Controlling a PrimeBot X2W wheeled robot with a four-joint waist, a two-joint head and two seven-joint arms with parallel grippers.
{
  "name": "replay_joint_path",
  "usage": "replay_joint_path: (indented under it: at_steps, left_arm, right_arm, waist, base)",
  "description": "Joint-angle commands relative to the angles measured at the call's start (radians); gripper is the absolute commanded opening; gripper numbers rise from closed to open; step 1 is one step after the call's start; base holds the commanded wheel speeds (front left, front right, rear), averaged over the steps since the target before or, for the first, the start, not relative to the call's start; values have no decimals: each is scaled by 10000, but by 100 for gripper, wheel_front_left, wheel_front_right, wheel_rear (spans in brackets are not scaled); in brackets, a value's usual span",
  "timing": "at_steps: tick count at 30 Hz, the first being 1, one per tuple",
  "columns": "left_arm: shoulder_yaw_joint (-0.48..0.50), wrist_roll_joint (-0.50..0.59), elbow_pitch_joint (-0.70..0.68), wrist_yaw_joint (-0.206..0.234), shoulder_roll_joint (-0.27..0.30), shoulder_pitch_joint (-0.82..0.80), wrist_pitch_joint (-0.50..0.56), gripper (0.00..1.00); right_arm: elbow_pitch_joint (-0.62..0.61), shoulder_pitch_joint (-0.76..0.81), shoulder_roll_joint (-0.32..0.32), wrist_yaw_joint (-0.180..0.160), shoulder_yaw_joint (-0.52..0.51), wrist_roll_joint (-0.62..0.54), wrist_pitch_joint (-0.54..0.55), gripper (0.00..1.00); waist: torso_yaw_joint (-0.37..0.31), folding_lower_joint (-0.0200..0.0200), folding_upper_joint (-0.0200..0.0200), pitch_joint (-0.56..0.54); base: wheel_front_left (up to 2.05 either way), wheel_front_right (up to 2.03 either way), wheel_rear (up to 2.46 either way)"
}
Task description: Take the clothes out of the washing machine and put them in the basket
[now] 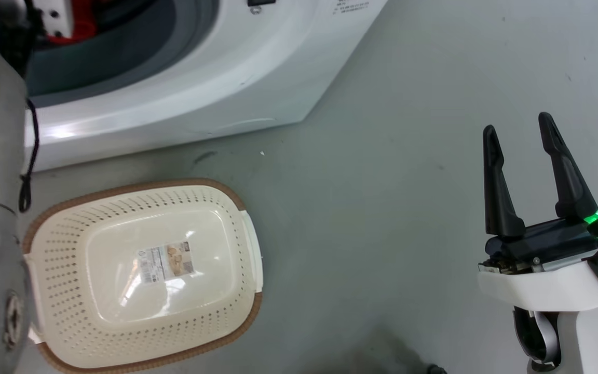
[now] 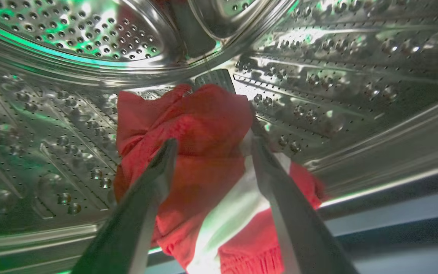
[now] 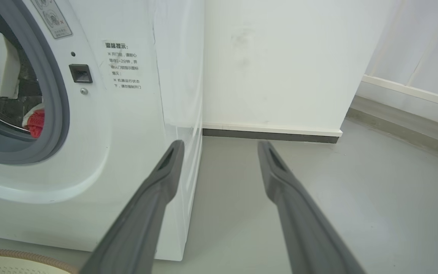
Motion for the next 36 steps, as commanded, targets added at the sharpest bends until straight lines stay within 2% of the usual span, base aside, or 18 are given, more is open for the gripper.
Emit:
replay_joint_path:
  at_steps: [1,4,6,14,23,24,25,28,36]
  left_arm:
    - [-107,64,166,-32,110,-313,252,100]
    - [-194,64,347,-24,227,-652,575,100]
    - [-372,104,650,-29,365,-1063,1164,100]
    - [-507,-136,1097,-40,426,-1549,2283,100]
    - [-839,-302,1327,-44,369,-1365,2801,100]
    - [-910,-319,1352,-46,335,-1326,2857,82]
    - [-979,-353,1359,-51,322,-1300,2898,0]
    - [-1124,-548,1300,-45,306,-1238,2822,0]
    - [-1361,-1217,970,-44,364,-708,1759,0]
  right_arm:
    - [-55,-229,25,-7,38,65,-21,100]
    - [-80,-303,25,-7,77,129,-21,100]
    - [-124,-425,25,-7,154,227,-21,100]
    - [-154,-554,23,-7,244,321,-21,100]
    - [-126,-613,24,-7,257,266,-21,100]
    - [-123,-620,24,-7,268,259,-21,100]
    - [-129,-625,24,-7,271,246,-21,100]
    - [-117,-627,24,-7,291,229,-21,100]
    - [-24,-291,24,-7,321,56,-21,100]
  waist:
    - [-259,-2,0,439]
    - [-322,-2,0,654]
    - [-413,-2,0,927]
    - [-501,-2,0,1281]
    - [-504,-2,0,1337]
    - [-498,-2,0,1326]
    - [-491,-2,0,1314]
    - [-496,-2,0,1234]
    - [-397,-2,0,568]
  base:
    - [0,0,0]
    - [0,0,0]
    - [0,0,0]
    - [0,0,0]
    - [0,0,0]
    - [0,0,0]
    - [0,0,0]
    - [0,0,0]
    - [0,0,0]
